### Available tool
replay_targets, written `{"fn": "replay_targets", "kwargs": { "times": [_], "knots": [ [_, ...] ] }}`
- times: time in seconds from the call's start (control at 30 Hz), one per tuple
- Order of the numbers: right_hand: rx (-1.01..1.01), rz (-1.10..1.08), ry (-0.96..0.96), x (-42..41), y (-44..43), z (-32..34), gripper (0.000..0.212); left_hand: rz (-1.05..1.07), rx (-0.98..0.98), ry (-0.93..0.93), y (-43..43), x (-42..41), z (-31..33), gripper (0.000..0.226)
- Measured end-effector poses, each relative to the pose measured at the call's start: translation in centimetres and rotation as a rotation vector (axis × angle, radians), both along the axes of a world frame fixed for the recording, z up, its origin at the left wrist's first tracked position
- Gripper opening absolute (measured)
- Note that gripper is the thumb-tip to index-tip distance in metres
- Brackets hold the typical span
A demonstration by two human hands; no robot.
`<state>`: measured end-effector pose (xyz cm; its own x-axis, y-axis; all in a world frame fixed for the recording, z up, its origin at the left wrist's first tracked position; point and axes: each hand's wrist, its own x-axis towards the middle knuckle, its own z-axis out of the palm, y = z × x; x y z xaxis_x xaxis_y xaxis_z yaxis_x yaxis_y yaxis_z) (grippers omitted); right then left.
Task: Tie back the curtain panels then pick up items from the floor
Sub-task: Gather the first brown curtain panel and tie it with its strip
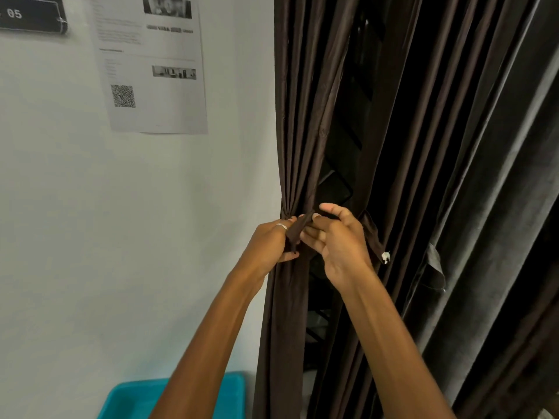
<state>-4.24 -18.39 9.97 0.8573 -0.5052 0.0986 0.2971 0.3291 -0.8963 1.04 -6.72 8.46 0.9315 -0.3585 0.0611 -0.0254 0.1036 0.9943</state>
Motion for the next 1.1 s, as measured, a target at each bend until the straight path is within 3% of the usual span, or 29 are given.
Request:
{"fn": "replay_targets", "kwargs": {
  "times": [0.27, 0.37, 0.6, 0.73, 0.83, 0.97, 1.1],
  "knots": [
    [-0.180, 0.015, 0.023, 0.2, 1.2, -1.0, 0.020, -0.020, 0.263, 0.019, 0.2, -0.2, 2.1, 0.028],
    [-0.197, 0.068, 0.019, 0.4, 1.4, -1.2, 0.027, -0.036, 0.326, -0.024, 0.5, 0.2, 2.2, 0.020],
    [-0.208, 0.109, -0.036, 0.4, 1.6, -1.4, 0.041, -0.025, 0.403, -0.073, 1.3, 1.5, 2.0, 0.025],
    [-0.318, 0.065, -0.035, 0.5, 1.5, -1.8, 0.042, 0.156, 0.493, -0.234, 1.9, 1.6, 1.6, 0.042],
    [-0.406, 0.033, -0.020, 0.6, 1.5, -2.0, 0.043, 0.260, 0.468, -0.248, 2.3, 1.0, 2.1, 0.051],
    [-0.443, 0.029, -0.023, 0.7, 1.5, -2.1, 0.044, 0.295, 0.677, -0.439, 2.4, 0.7, 2.6, 0.070],
    [-0.461, 0.016, -0.018, 0.7, 1.5, -2.2, 0.045, 0.292, 0.804, -0.546, 2.6, 0.6, 2.7, 0.036]
  ]
}}
